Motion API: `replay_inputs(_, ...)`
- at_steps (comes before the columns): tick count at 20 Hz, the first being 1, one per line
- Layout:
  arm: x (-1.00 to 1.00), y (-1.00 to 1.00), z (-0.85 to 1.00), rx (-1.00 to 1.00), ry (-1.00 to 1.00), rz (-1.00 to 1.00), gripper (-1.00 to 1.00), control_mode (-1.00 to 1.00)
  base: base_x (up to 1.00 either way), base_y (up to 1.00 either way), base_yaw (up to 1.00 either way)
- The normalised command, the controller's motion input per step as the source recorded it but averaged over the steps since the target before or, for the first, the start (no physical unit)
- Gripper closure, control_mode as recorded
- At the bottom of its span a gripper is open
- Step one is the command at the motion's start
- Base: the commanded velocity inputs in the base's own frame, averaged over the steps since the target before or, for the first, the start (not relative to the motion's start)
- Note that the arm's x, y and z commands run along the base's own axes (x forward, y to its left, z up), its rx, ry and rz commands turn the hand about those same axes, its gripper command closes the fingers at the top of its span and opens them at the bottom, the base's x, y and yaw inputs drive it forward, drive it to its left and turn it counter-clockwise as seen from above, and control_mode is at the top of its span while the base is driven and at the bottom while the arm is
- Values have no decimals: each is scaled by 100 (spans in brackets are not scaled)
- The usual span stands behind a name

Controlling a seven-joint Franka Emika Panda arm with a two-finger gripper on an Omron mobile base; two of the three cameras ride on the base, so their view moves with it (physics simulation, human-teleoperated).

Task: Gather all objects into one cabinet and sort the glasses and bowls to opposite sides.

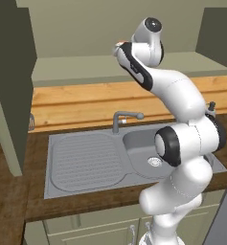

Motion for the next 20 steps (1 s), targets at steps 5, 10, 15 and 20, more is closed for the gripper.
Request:
replay_inputs(5, 36, 0, 0, 0, 0, 0, -100, -100, 0, 0, 0)
replay_inputs(10, 26, 0, 0, 0, 0, 0, -100, -100, 0, 0, 0)
replay_inputs(15, 0, 0, 0, 0, 0, 0, 100, -100, 0, 0, 0)
replay_inputs(20, 0, 0, -3, 0, 0, 0, 100, -100, 0, 0, 0)
